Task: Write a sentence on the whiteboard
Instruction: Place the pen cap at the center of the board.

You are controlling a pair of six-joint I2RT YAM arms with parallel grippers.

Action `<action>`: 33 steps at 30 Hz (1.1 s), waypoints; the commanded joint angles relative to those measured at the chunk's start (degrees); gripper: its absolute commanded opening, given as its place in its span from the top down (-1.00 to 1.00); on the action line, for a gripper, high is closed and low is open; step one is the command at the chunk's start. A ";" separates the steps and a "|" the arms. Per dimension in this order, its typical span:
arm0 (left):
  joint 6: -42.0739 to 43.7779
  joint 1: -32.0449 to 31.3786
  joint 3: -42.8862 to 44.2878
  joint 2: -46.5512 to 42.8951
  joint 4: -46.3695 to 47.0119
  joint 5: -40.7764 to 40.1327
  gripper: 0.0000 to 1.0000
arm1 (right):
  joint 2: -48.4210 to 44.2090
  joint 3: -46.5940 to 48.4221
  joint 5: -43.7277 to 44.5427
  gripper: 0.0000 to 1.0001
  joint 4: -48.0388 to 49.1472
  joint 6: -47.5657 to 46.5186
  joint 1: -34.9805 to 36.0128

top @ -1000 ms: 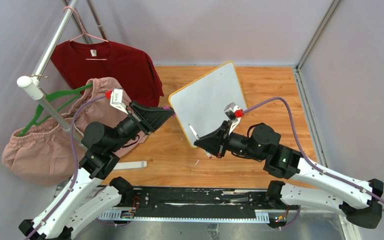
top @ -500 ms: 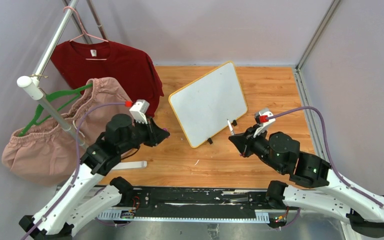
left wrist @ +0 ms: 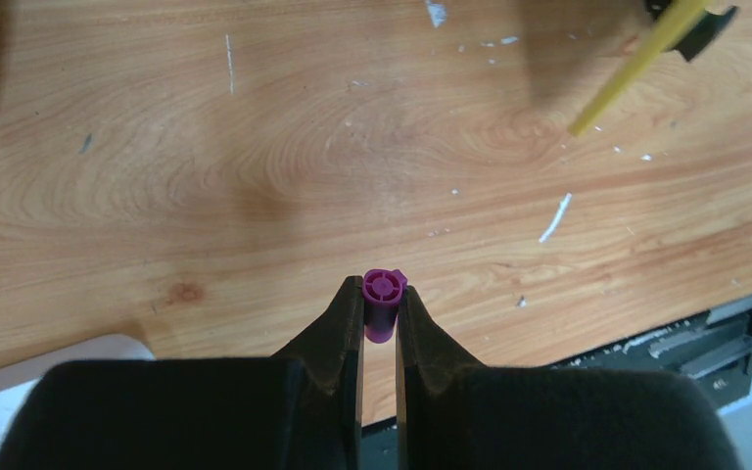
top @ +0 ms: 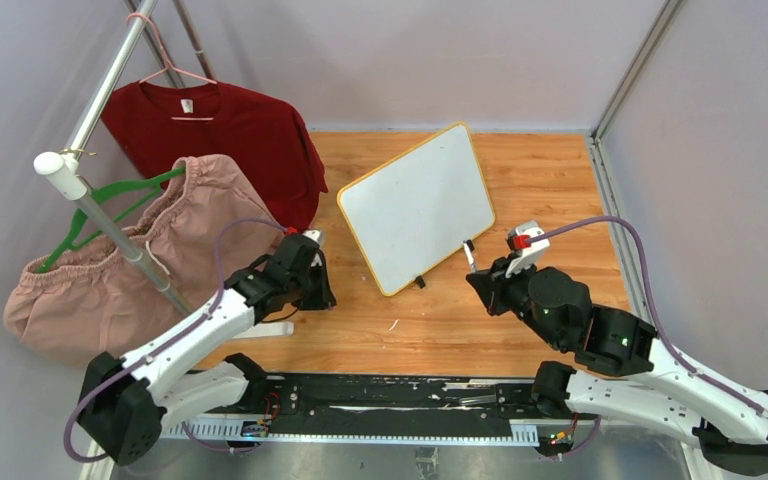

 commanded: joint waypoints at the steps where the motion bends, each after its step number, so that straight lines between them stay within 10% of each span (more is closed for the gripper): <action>1: -2.38 0.08 -0.74 6.34 6.26 -2.44 1.00 | -1.13 -0.72 2.14 1.00 -0.63 -1.33 -0.18; 33: -6.02 -0.43 -4.23 19.94 17.41 -2.66 0.43 | -2.98 -0.73 3.48 1.00 -2.52 -2.08 -0.18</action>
